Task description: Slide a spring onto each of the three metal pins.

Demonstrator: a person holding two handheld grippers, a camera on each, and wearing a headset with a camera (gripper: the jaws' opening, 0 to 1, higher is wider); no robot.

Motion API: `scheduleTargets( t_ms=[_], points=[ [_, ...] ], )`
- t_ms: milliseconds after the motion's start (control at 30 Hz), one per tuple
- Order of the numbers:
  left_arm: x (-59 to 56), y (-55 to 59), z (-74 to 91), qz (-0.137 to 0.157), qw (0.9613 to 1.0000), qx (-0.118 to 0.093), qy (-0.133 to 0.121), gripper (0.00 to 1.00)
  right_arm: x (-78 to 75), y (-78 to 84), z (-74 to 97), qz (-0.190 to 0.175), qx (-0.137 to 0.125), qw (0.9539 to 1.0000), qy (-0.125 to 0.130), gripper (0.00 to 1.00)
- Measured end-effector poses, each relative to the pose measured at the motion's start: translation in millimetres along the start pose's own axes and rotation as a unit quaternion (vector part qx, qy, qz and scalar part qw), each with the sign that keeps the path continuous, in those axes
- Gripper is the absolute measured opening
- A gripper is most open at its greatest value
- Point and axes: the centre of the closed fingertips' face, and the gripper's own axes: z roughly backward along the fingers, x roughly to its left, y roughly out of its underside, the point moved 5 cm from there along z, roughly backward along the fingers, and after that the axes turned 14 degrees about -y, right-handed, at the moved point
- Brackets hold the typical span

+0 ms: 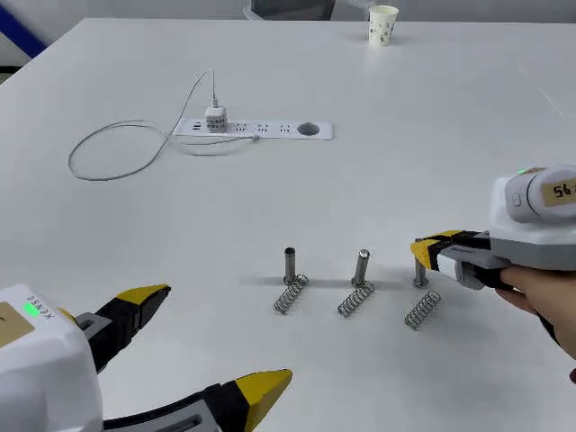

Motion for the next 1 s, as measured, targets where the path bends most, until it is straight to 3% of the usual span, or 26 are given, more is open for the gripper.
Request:
scheduleTargets(
  t_ms=[600, 1000],
  points=[
    [-2.4, -3.5, 3.2, -0.001, 1.0000, -0.005, 0.002, 0.78, 5.0, 8.0, 9.1, 0.012, 0.010, 0.9998, 0.013, 0.09],
    [-2.6, -2.7, 5.7, -0.002, 1.0000, -0.004, 0.002, 0.77, 3.7, 7.5, 9.7, 0.007, 0.015, 0.9998, 0.008, 0.09]
  ],
)
